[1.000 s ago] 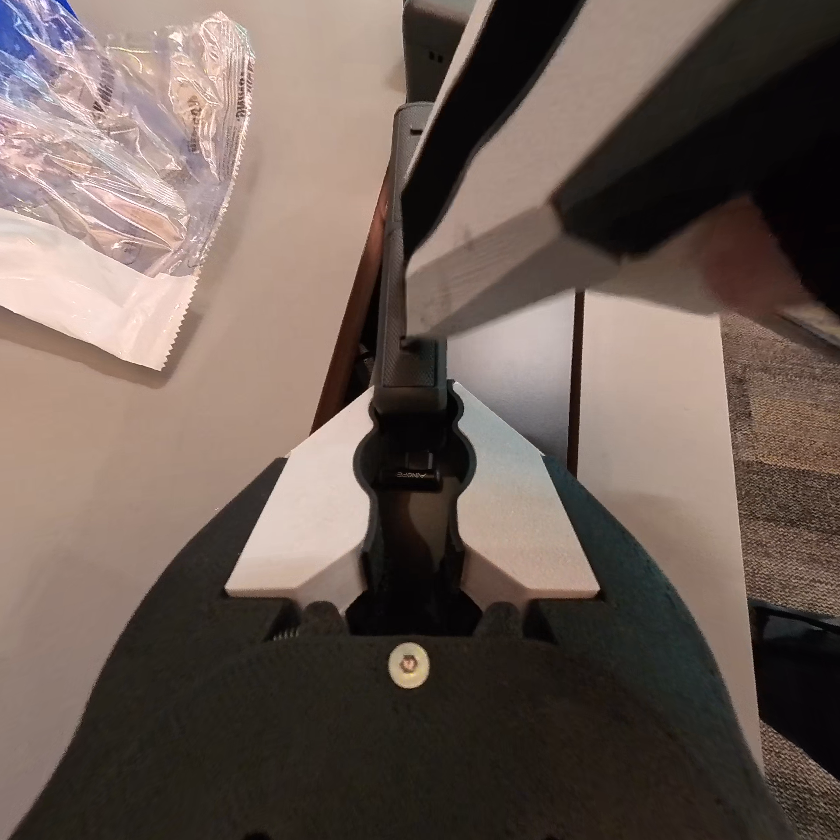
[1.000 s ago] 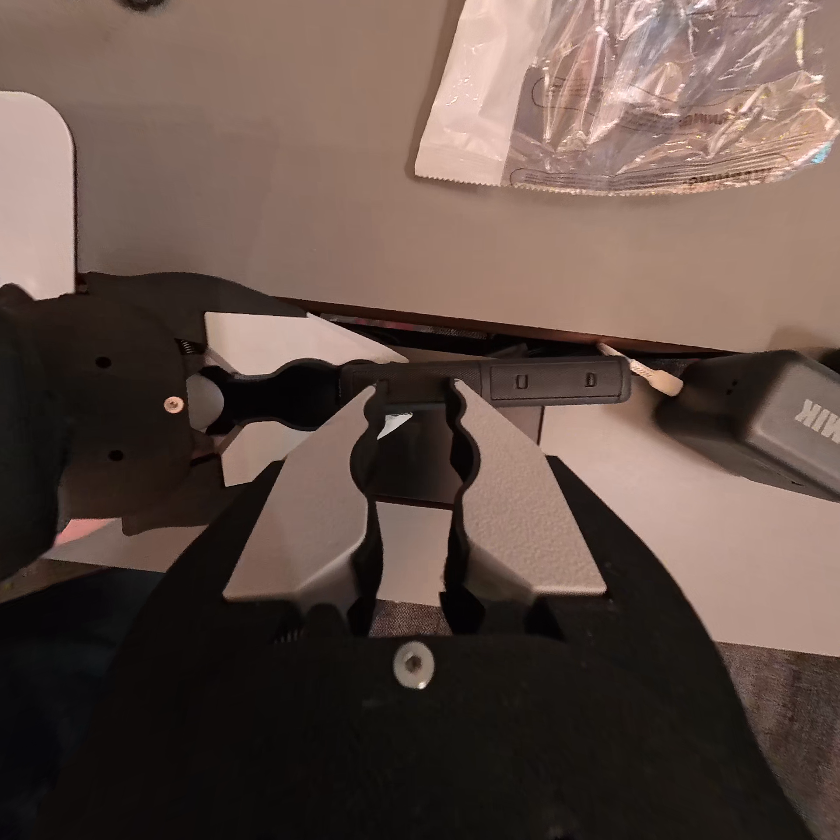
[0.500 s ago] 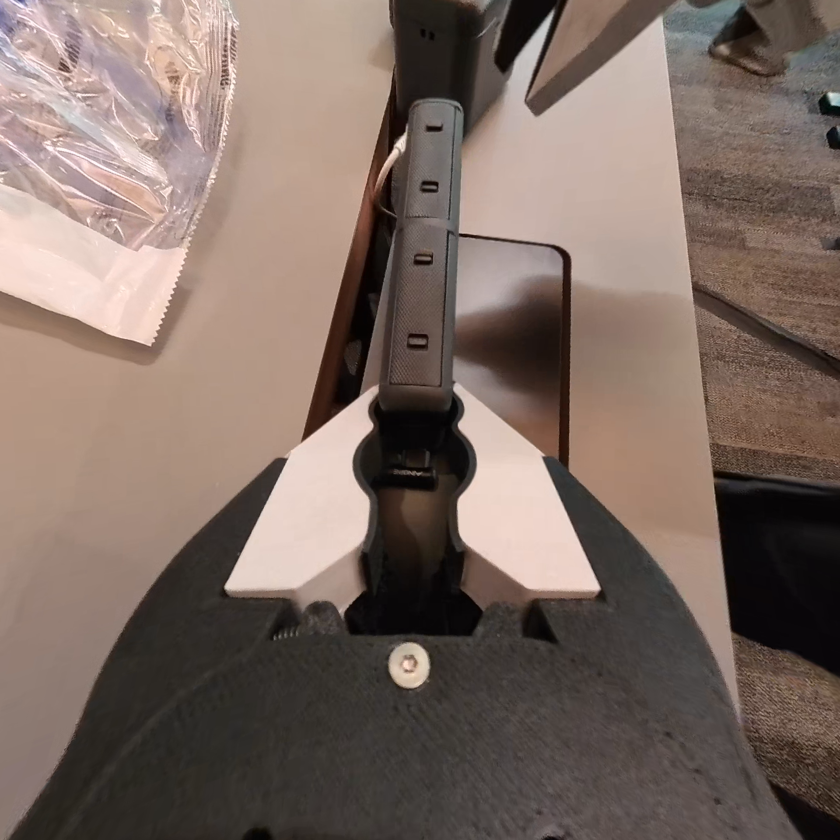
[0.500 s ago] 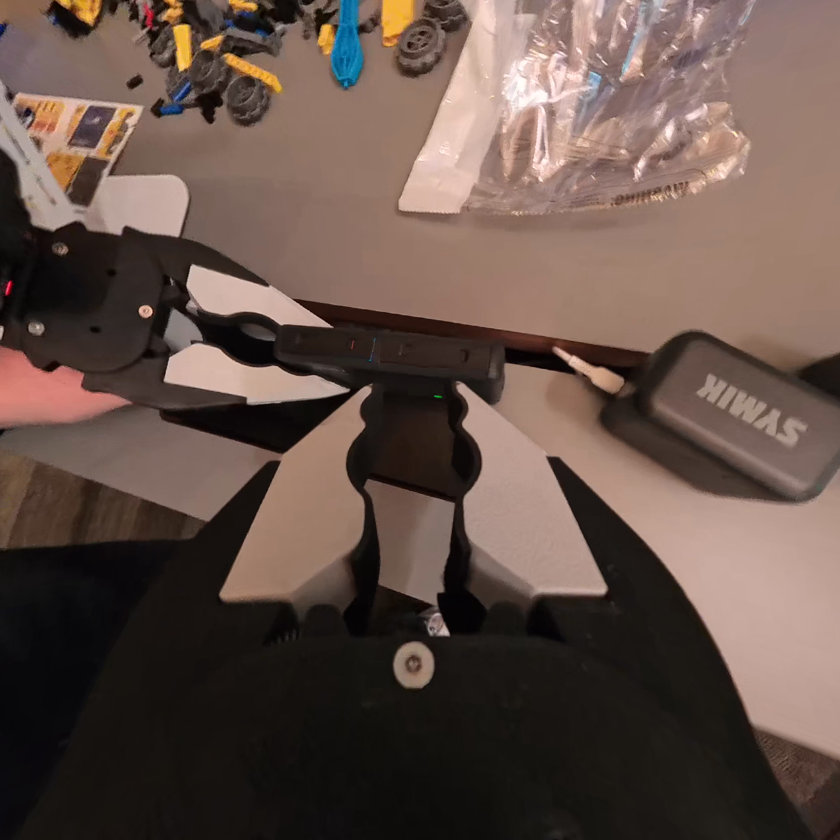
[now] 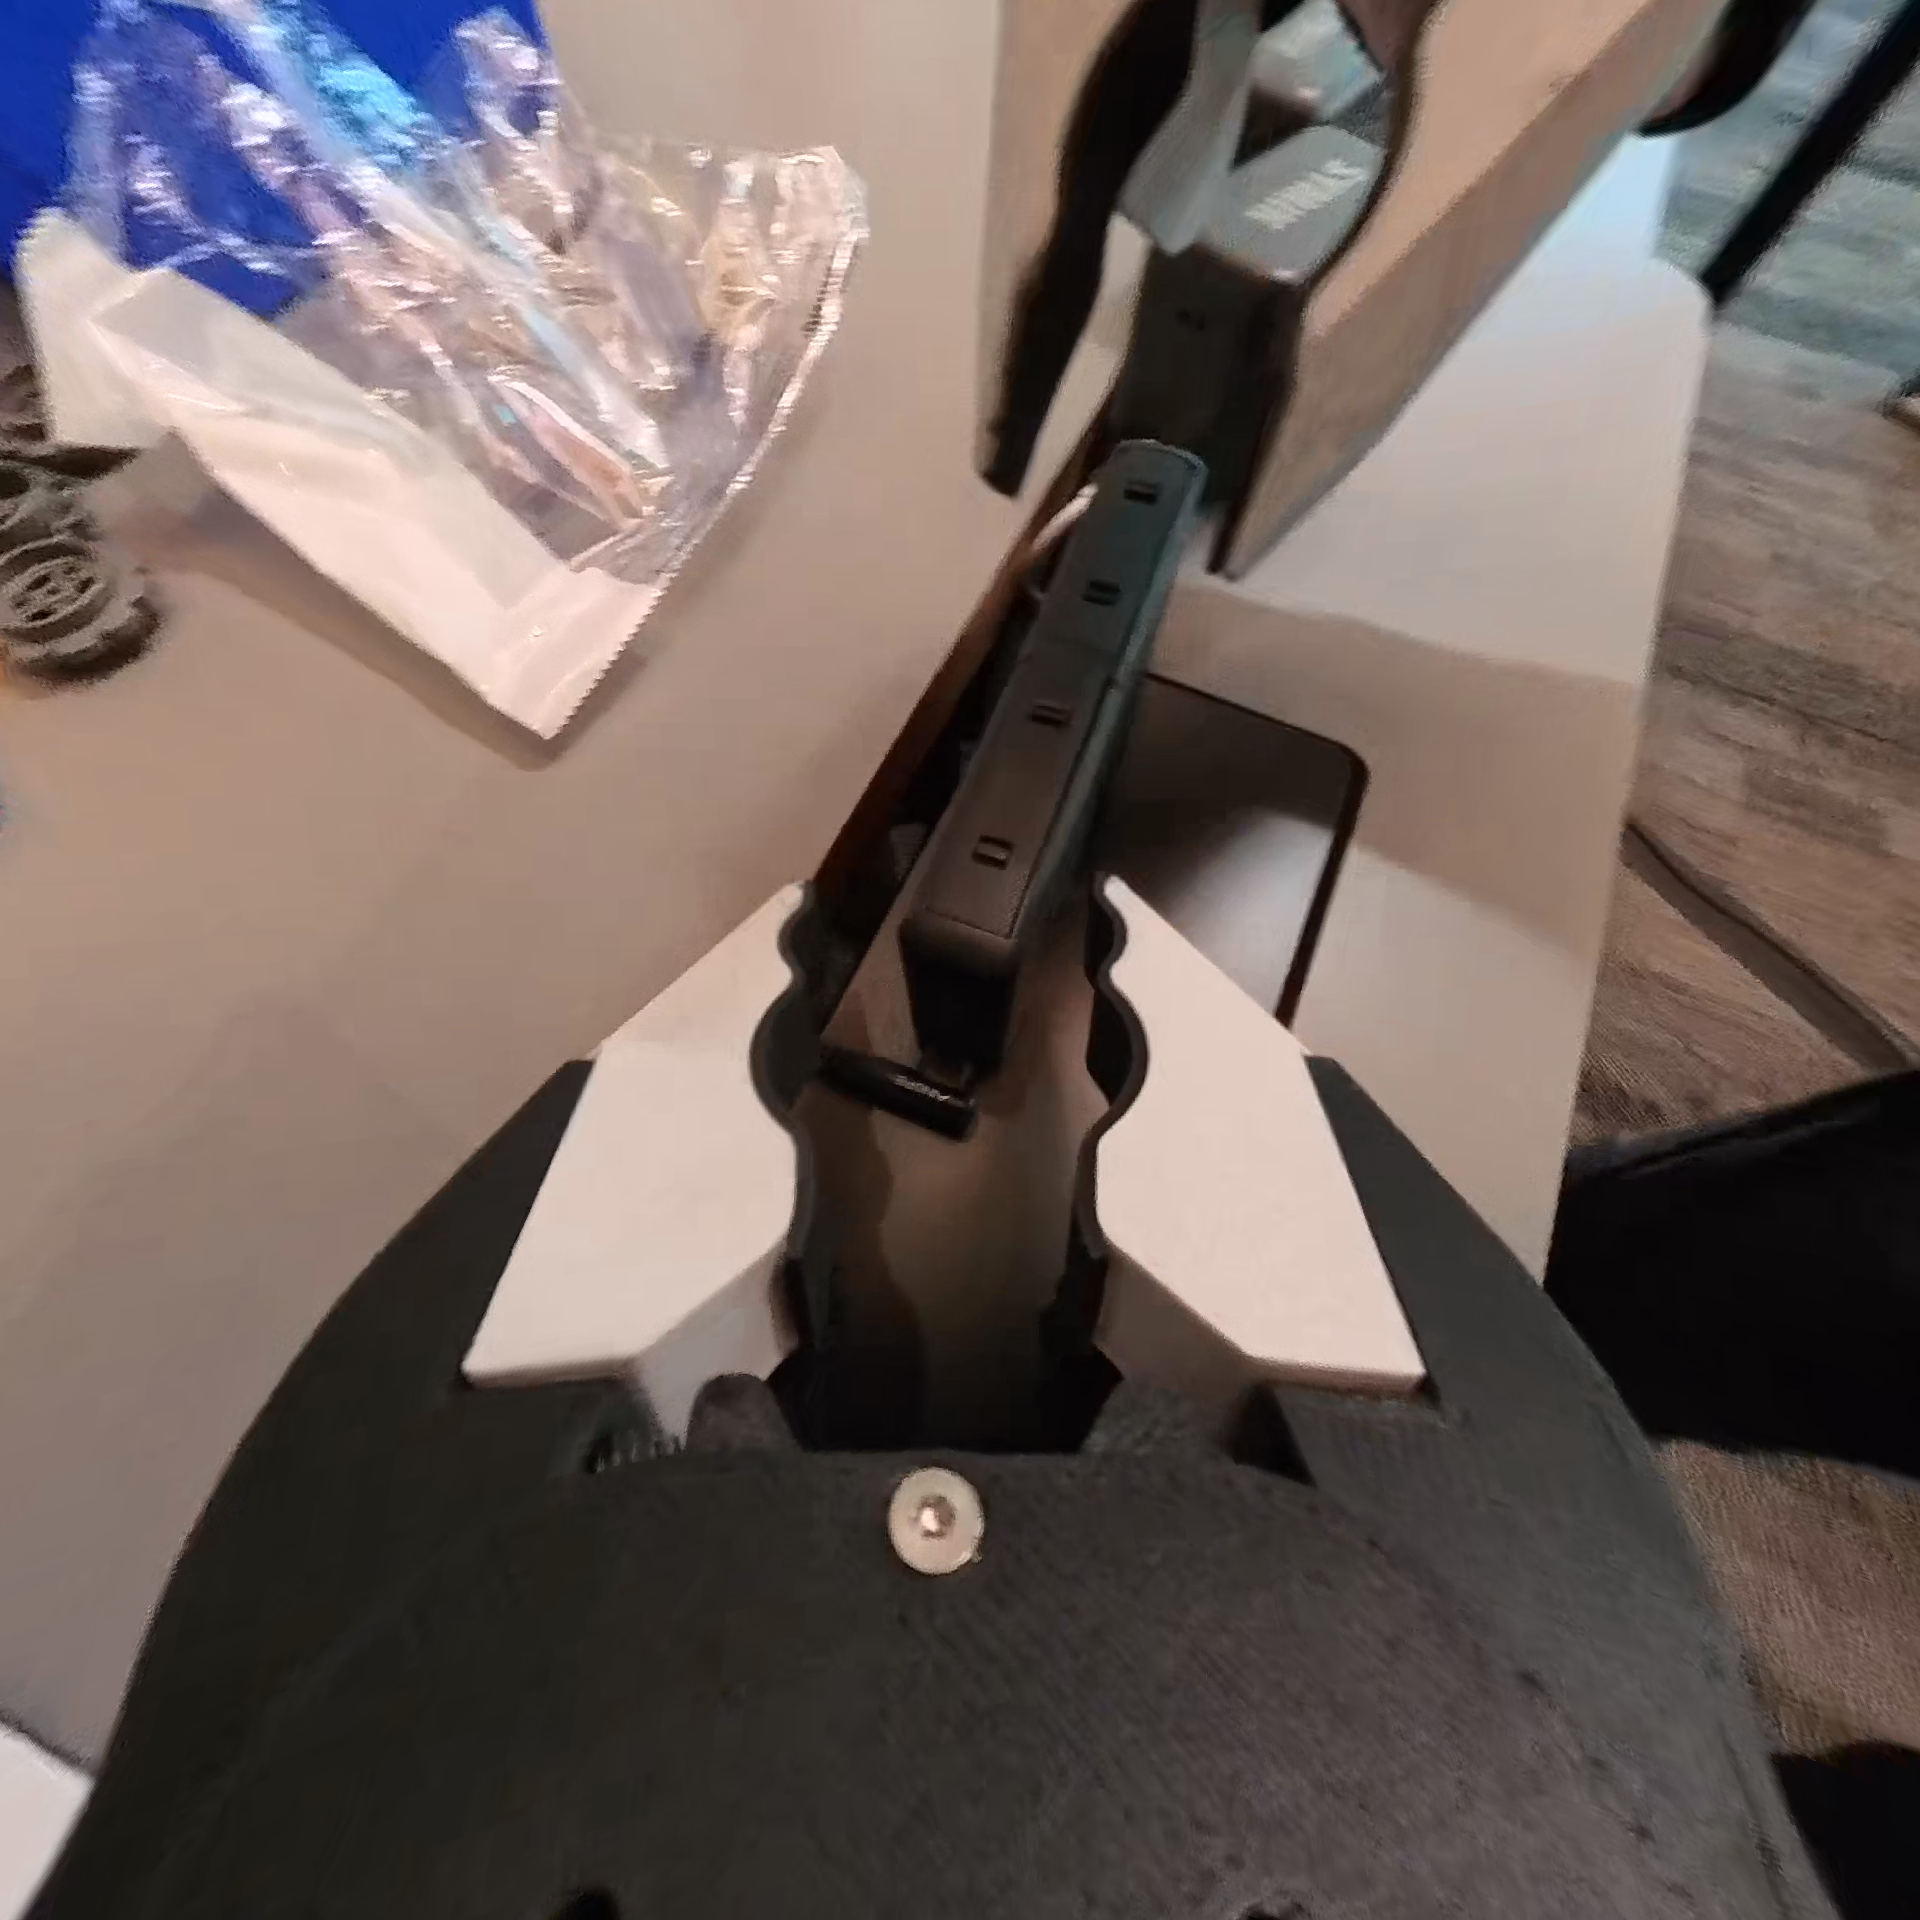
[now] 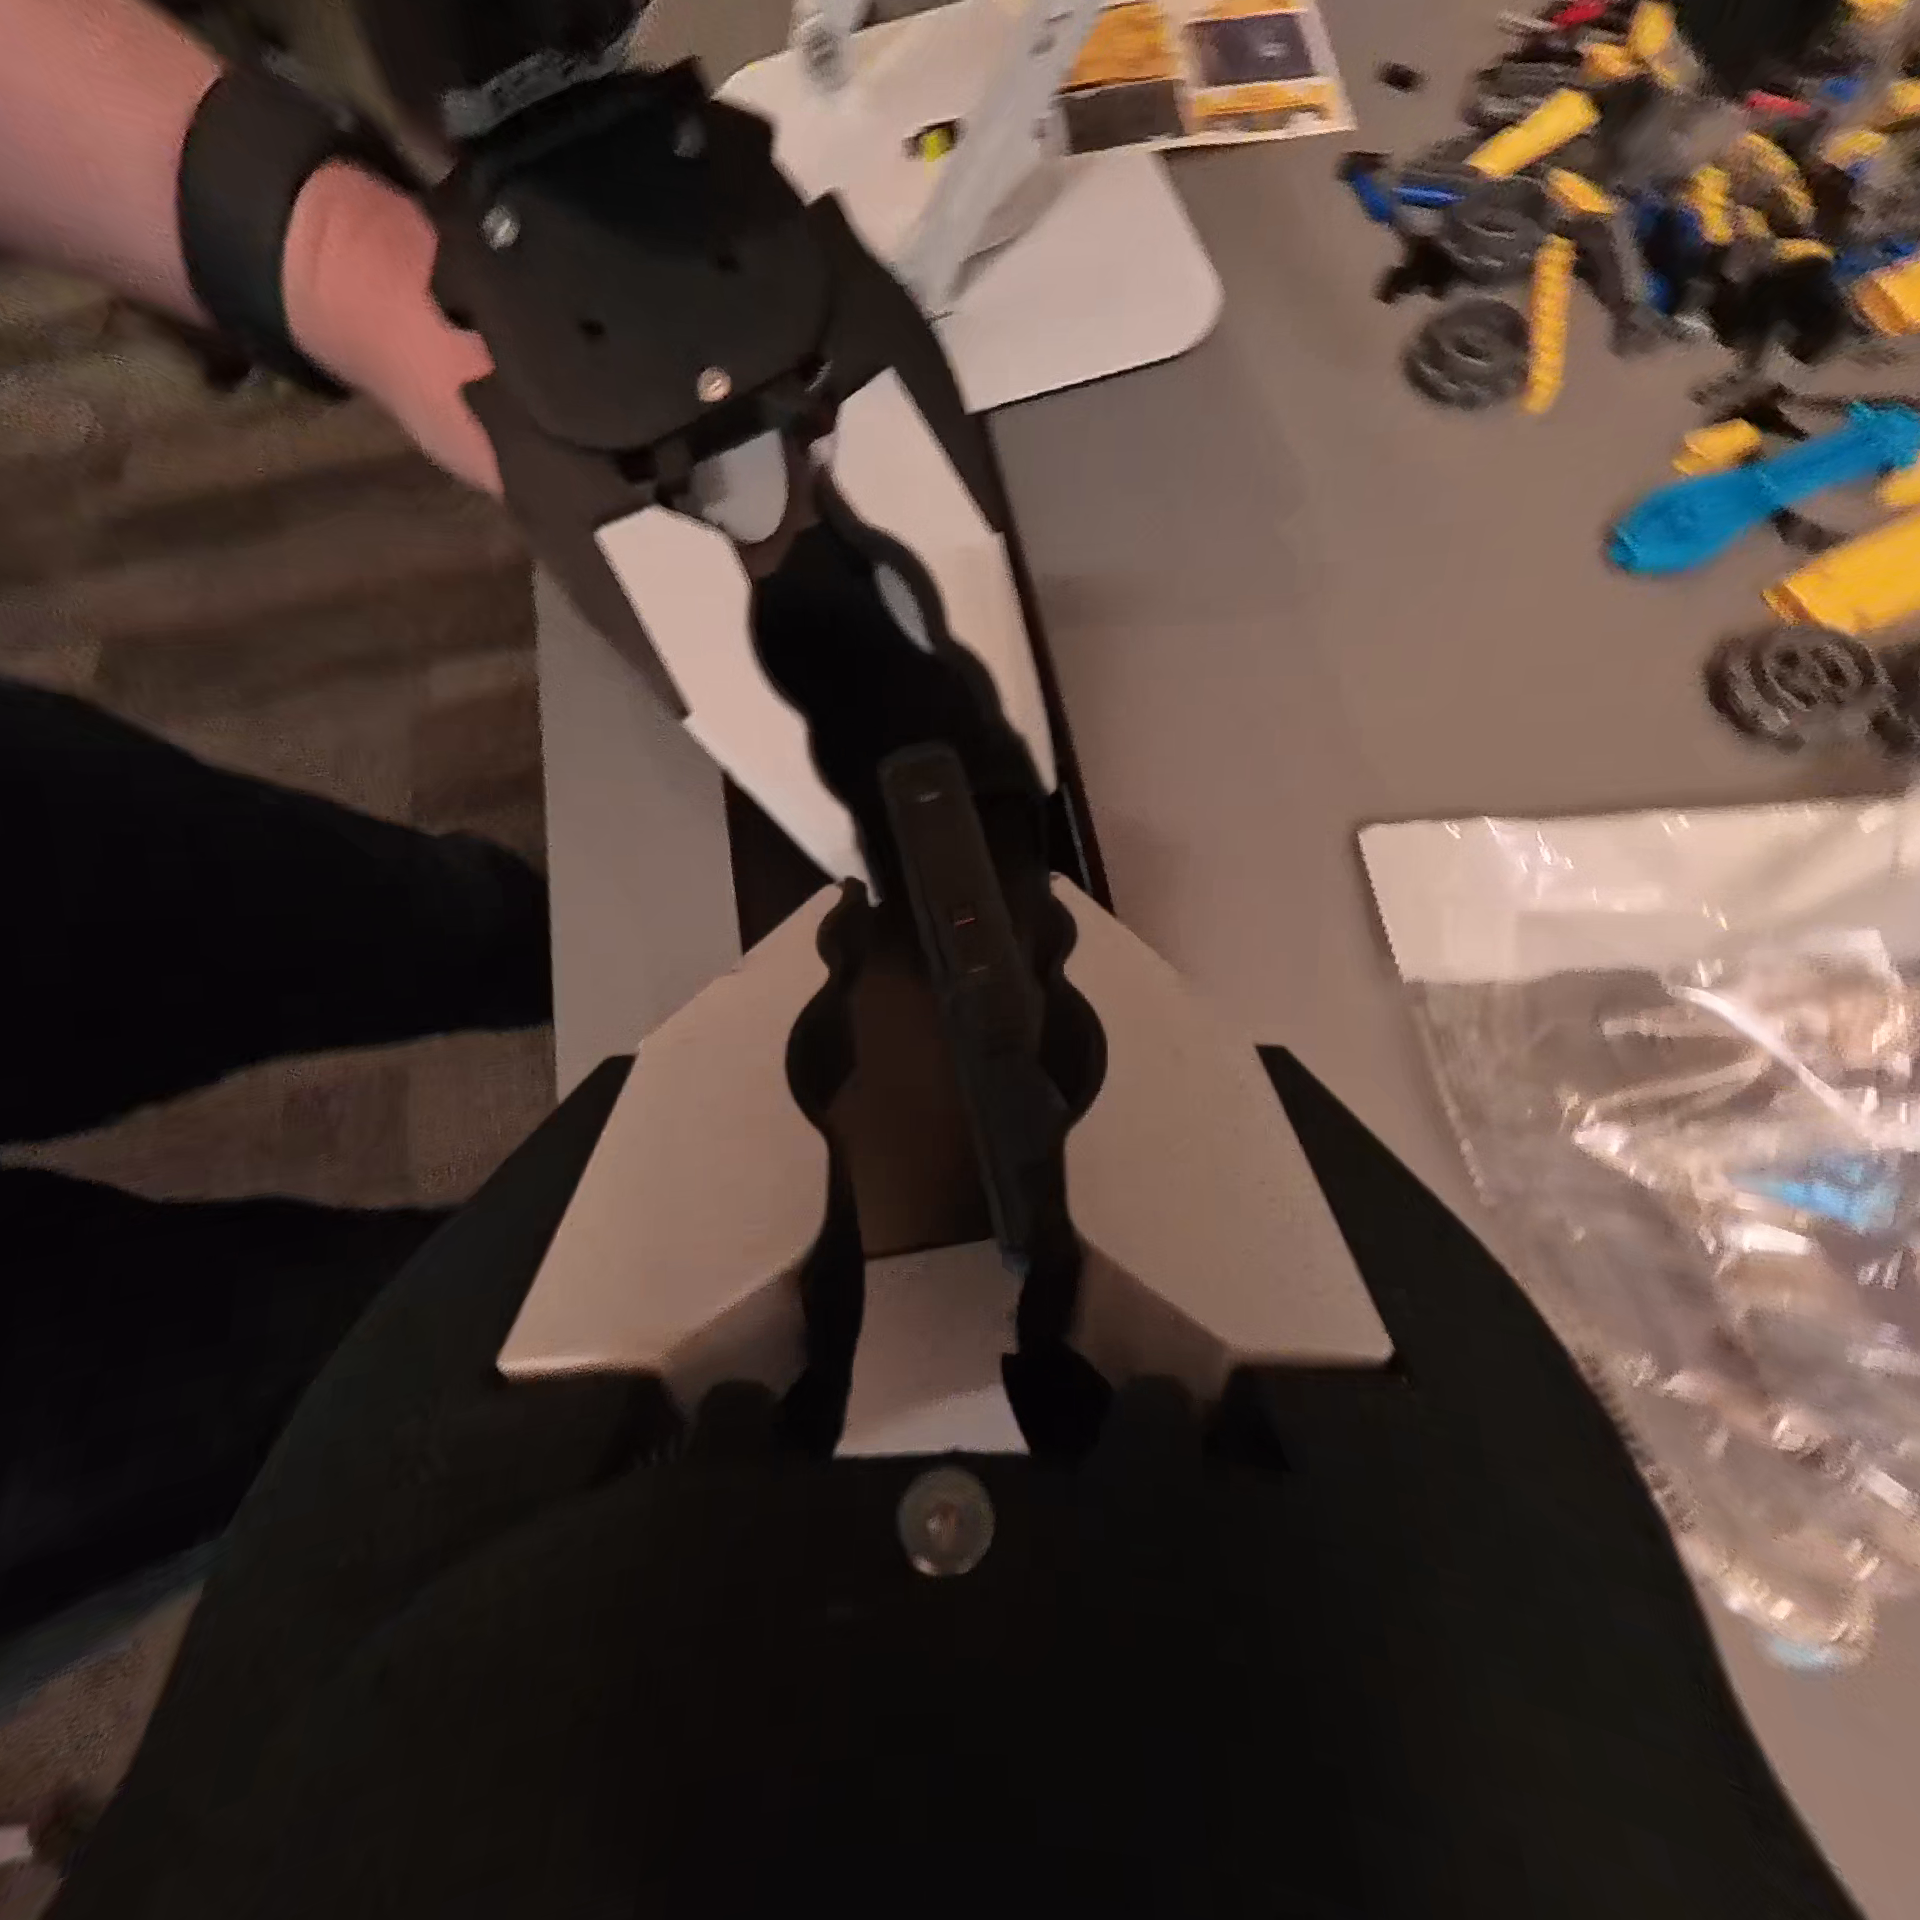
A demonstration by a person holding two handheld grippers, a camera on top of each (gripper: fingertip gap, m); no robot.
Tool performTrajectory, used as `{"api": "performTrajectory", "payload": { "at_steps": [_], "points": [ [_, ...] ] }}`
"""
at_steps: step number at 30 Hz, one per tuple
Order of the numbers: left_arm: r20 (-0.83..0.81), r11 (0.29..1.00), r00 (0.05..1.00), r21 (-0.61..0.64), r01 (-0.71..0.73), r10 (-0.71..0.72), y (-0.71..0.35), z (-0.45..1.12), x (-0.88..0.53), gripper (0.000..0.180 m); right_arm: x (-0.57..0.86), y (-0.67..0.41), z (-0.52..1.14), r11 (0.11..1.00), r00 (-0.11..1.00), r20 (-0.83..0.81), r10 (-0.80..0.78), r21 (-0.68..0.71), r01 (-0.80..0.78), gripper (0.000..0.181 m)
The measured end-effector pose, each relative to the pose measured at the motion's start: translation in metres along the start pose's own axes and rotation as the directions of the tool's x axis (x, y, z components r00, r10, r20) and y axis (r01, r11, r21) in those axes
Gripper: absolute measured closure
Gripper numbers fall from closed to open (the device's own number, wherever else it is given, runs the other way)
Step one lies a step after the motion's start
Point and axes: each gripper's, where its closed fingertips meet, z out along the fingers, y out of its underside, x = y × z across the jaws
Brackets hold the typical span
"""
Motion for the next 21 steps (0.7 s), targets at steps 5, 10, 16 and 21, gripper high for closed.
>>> {"api": "performTrajectory", "payload": {
  "at_steps": [5, 10, 16, 21],
  "points": [
    [0.196, 0.979, 0.959, 0.064, 0.196, -0.205, 0.004, -0.018, -0.003, 0.134, 0.007, 0.018, -0.006, 0.978, 0.978, 0.134, -0.159, -0.116, 0.175, 0.149],
    [0.320, 0.931, 0.875, 0.146, 0.334, -0.364, 0.011, -0.042, 0.024, 0.140, 0.016, 0.036, 0.007, 0.955, 0.963, 0.227, -0.147, -0.221, 0.198, 0.135],
    [0.322, 0.802, 0.737, 0.317, 0.507, -0.593, 0.019, -0.048, 0.058, 0.141, 0.008, 0.064, 0.035, 0.893, 0.968, 0.243, -0.064, -0.419, 0.164, 0.156],
    [0.074, 0.441, 0.476, 0.523, 0.730, -0.876, 0.005, -0.048, 0.071, 0.145, -0.012, 0.055, 0.035, 0.855, 0.839, 0.293, 0.459, -0.401, -0.328, 0.158]
  ]
}}
